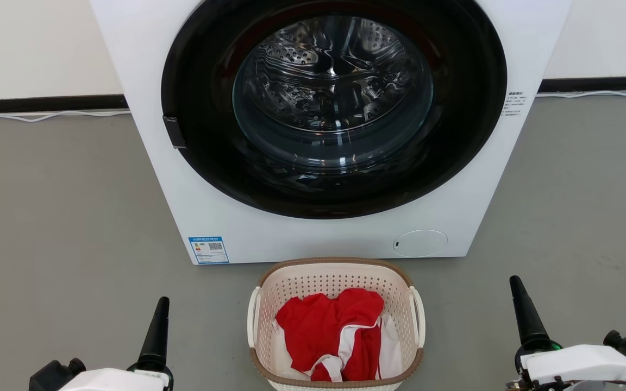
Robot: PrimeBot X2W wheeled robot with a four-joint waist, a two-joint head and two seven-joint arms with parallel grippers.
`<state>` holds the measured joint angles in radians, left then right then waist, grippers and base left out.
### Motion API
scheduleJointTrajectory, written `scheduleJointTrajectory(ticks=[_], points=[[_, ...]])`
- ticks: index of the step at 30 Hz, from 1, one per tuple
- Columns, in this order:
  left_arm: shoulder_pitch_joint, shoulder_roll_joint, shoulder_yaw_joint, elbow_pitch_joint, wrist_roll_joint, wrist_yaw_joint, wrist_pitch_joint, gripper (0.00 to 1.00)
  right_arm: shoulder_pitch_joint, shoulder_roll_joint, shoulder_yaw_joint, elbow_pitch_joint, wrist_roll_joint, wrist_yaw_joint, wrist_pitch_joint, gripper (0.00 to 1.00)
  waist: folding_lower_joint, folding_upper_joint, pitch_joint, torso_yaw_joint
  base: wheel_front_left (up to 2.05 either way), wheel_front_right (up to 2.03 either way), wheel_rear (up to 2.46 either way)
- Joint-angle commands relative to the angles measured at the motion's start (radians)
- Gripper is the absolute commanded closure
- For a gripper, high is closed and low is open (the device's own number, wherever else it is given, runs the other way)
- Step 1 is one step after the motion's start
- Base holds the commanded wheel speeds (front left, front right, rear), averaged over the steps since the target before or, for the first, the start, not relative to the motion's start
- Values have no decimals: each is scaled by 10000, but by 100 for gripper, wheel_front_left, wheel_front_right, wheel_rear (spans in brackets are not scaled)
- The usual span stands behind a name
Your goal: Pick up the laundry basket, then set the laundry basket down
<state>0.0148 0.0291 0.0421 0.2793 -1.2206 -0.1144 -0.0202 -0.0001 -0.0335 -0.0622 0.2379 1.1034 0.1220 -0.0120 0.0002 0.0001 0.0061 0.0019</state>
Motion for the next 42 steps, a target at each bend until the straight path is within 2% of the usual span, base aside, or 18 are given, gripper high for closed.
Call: scheduleJointTrajectory(ticks=[1,16,42], points=[[-275,86,74,-324,422,-51,-111,0,-287,-148,125,-345,-494,36,-194,0,-1,-1,1,8,0,0,0],[-312,110,-12,-559,2817,80,-552,0,-351,-216,352,-386,-2931,46,-634,0,-1,-1,5,64,0,0,0],[-210,150,-87,-834,6335,112,-1285,0,-244,-273,573,-512,-6234,62,-1367,0,-1,-1,-12,57,0,0,0]])
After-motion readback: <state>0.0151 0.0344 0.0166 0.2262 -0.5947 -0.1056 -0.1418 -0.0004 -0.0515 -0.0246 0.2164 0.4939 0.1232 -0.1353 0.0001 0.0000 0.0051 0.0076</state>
